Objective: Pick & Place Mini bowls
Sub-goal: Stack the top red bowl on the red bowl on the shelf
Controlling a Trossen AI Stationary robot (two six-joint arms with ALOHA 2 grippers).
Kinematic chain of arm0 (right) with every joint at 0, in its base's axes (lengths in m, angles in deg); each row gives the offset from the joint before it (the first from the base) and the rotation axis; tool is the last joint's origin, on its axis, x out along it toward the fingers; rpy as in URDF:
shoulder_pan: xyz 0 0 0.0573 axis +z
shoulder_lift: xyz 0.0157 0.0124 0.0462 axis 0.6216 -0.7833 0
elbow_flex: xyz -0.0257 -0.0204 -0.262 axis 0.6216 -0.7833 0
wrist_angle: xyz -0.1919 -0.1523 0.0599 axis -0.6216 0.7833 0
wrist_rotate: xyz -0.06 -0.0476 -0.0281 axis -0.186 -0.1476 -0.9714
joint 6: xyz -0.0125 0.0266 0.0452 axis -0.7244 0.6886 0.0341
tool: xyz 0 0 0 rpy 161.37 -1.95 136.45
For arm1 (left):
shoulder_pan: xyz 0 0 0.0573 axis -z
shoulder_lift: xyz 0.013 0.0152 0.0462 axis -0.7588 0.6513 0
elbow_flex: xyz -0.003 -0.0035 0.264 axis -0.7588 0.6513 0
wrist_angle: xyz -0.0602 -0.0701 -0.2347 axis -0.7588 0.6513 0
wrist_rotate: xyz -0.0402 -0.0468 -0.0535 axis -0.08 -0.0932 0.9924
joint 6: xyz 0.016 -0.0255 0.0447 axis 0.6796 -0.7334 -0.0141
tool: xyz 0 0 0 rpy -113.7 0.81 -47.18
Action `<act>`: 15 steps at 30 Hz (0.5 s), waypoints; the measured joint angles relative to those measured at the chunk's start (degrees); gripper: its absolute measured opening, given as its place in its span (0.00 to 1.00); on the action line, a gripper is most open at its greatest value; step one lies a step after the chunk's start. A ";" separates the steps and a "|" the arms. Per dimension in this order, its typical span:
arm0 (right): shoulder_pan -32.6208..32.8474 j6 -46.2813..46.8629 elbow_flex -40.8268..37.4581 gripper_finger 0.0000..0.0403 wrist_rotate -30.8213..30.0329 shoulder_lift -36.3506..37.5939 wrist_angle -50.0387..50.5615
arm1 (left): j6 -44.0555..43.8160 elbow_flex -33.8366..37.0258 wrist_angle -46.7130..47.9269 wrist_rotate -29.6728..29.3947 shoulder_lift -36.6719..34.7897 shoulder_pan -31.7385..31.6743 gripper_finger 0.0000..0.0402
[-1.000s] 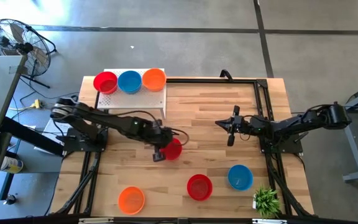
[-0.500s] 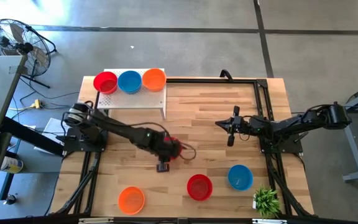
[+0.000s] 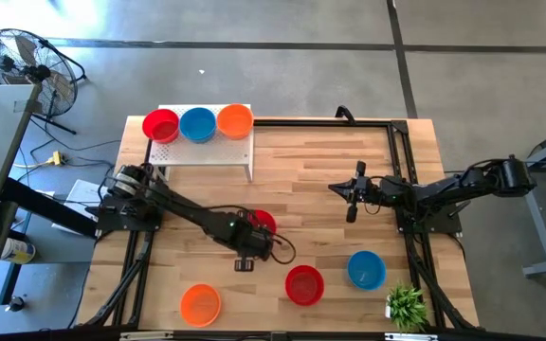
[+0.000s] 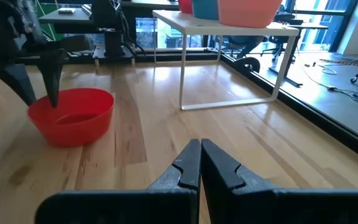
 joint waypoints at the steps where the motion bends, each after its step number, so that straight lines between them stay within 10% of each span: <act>1: 0.00 -0.01 0.00 0.00 0.01 0.00 0.00 | -0.04 -0.06 -0.30 -0.20 -0.02 -0.04 0.30; 15: 0.00 -0.01 -0.02 0.00 -0.04 0.00 0.01 | -1.82 -0.05 1.50 0.10 -0.51 -0.41 0.02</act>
